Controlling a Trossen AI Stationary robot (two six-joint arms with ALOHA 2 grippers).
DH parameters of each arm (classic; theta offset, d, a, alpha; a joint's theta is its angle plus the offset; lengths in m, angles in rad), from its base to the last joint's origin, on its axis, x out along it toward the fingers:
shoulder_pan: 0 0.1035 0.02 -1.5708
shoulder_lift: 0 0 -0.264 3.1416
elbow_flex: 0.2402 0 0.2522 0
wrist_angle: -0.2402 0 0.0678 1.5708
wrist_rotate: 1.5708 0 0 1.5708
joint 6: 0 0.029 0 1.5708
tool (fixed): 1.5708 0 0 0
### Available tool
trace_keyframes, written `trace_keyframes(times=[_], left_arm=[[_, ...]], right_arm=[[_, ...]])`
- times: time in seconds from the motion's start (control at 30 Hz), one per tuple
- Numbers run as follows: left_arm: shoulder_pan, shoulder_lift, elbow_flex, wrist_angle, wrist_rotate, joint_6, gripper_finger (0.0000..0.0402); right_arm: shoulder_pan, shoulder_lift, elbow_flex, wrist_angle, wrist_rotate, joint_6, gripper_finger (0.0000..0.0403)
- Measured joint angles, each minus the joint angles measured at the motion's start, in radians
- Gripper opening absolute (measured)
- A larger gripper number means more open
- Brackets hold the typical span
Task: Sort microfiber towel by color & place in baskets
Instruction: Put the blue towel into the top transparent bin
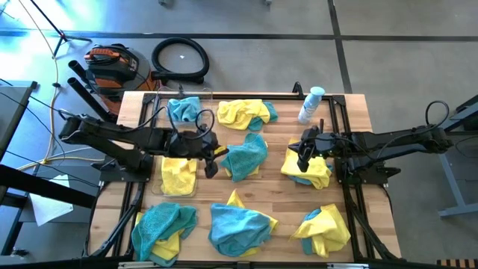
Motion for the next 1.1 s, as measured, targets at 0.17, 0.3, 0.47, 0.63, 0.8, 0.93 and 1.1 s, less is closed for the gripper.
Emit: trace_keyframes(times=[0.17,0.3,0.47,0.63,0.8,0.93,1.1], left_arm=[[-0.03,0.0,0.0,-0.001,0.051,0.121,0.0],[-0.022,-0.05,-0.059,-0.006,0.052,0.175,0.0],[-0.01,-0.209,-0.198,0.051,0.091,0.158,0.0],[-0.035,-0.394,-0.346,0.128,0.101,0.155,0.0],[-0.046,-0.518,-0.438,0.123,0.102,0.111,0.0],[-0.055,-0.562,-0.476,0.115,0.116,0.105,0.0],[-0.055,-0.57,-0.491,0.118,0.124,0.104,0.0]], right_arm=[[0.032,0.001,0.0,0.046,-0.036,0.027,0.0],[0.094,0.019,0.0,0.117,0.022,0.081,0.0],[0.196,0.112,0.087,0.089,0.142,0.154,0.0],[0.272,0.294,0.281,-0.023,0.183,0.165,0.0],[0.317,0.51,0.534,-0.278,0.134,0.219,0.0],[0.348,0.683,0.725,-0.445,0.024,0.23,0.0],[0.383,0.874,0.909,-0.593,-0.112,0.231,0.0]])
